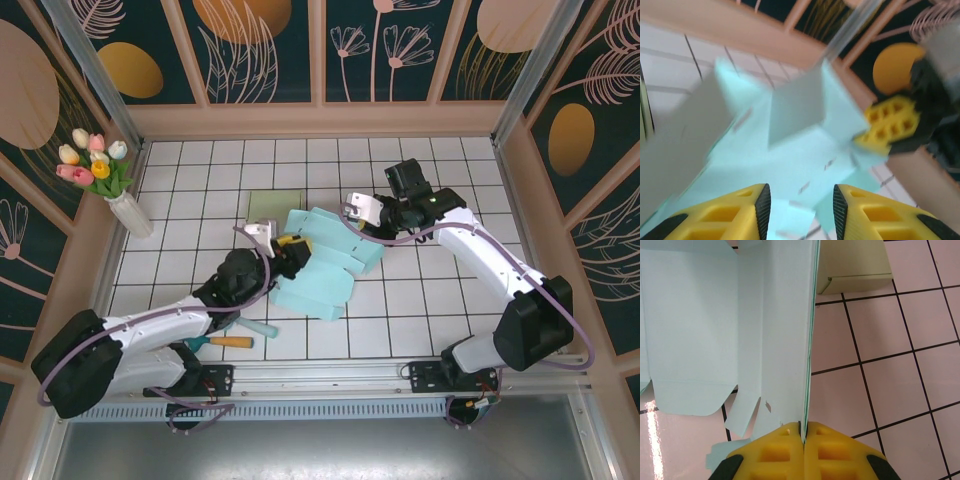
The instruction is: Fold the paper box
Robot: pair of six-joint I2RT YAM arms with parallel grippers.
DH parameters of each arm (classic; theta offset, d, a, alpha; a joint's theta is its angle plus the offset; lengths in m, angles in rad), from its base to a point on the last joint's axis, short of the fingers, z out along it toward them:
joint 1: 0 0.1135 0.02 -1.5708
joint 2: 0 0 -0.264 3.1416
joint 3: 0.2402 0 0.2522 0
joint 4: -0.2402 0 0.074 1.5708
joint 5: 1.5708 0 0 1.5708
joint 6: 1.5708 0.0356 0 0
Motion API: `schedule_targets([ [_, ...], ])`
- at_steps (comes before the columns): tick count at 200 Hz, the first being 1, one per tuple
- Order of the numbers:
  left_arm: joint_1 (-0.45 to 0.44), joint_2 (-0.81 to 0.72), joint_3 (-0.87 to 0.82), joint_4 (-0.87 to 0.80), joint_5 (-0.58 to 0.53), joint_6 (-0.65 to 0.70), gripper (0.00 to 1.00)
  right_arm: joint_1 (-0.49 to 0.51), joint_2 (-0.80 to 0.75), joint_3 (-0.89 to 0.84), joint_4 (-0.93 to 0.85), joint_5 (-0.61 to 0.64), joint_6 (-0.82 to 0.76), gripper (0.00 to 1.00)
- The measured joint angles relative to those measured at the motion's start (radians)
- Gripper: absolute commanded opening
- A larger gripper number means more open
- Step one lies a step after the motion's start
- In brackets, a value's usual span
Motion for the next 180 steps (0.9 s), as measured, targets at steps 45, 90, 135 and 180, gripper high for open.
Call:
schedule_targets([
  [45, 0.0, 0.008, -0.043, -0.002, 0.025, 0.023, 0.56, 0.0, 0.0, -0.002, 0.0, 0.0, 0.0, 0.0],
  [90, 0.0, 0.011, -0.026, -0.043, -0.161, 0.08, 0.59, 0.0, 0.001, -0.004, 0.0, 0.0, 0.0, 0.0],
  [135, 0.0, 0.062, 0.04, -0.113, -0.321, 0.092, 0.67, 0.002, 0.001, -0.012, 0.0, 0.0, 0.0, 0.0],
  [180, 0.002, 0.142, 0.092, -0.182, -0.389, 0.061, 0.72, 0.002, 0.001, -0.012, 0.0, 0.0, 0.0, 0.0],
])
